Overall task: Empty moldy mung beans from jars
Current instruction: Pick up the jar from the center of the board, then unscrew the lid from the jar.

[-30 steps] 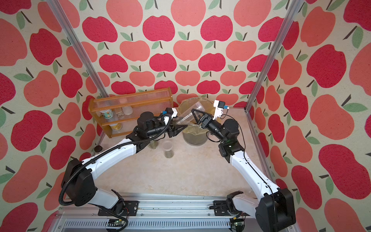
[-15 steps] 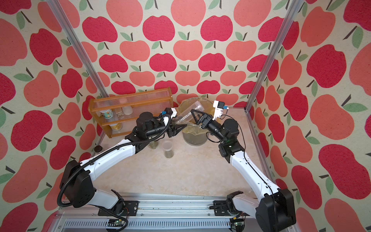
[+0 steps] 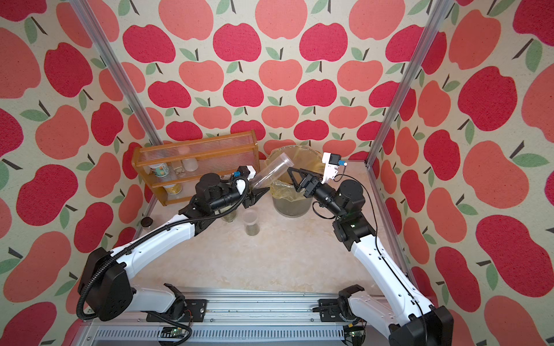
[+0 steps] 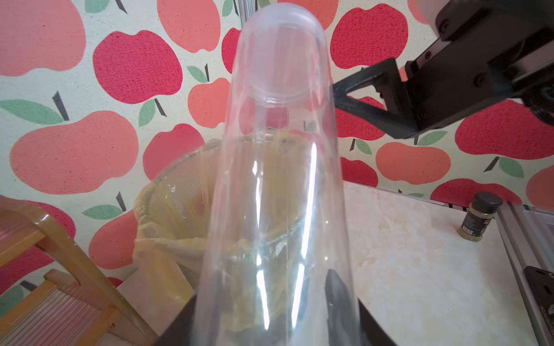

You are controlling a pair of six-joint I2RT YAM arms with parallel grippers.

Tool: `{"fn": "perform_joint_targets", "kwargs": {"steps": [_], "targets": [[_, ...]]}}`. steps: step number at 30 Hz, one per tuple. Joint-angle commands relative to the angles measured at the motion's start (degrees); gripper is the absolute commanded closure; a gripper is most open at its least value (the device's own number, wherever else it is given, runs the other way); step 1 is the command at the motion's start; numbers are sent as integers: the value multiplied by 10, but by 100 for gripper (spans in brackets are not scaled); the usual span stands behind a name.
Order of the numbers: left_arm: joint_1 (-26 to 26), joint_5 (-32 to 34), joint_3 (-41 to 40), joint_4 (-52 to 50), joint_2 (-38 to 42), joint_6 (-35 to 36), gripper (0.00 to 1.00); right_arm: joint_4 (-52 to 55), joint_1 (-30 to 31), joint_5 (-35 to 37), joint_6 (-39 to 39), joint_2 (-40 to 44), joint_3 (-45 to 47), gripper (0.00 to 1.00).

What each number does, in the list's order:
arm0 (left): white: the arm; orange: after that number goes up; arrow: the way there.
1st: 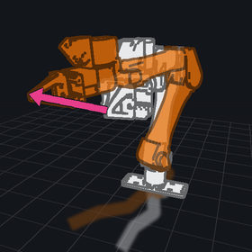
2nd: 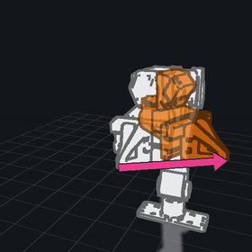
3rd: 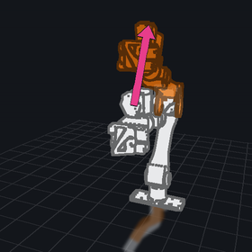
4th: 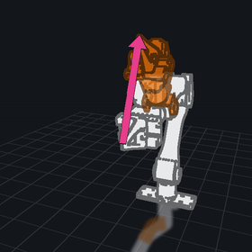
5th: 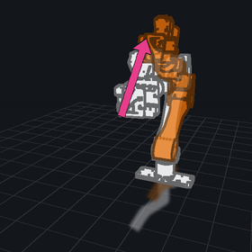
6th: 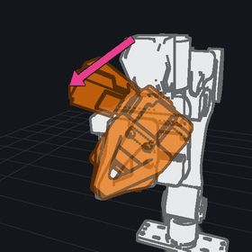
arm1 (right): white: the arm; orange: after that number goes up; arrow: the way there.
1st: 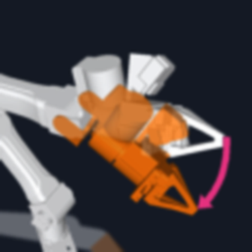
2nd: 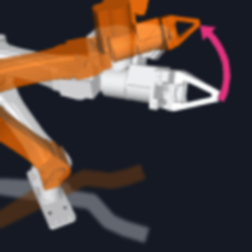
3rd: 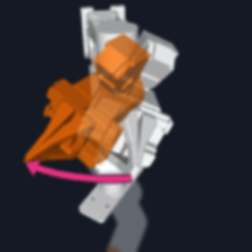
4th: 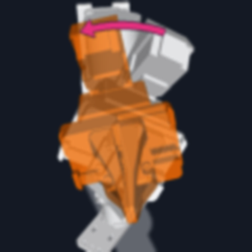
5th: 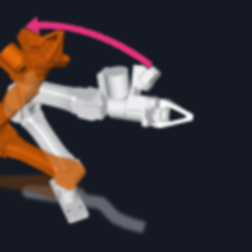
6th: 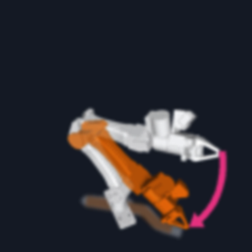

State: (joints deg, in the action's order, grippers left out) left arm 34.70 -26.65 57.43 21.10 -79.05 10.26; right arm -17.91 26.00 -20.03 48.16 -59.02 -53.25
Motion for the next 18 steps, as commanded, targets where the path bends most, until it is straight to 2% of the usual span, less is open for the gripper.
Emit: {"fn": "perform_joint_targets", "kwargs": {"steps": [1, 12, 18], "targets": [[1, 25, -26, 46, 20, 16, 54, 27, 14, 11, -21, -12, -38, 15], [10, 42, -69, 94, 48, 37, 54, 62, 27, 30, -21, -71, -84, 17], [16, 37, -71, 83, 50, 49, 54, 5, 27, 25, 6, -88, -76, 21]]}}
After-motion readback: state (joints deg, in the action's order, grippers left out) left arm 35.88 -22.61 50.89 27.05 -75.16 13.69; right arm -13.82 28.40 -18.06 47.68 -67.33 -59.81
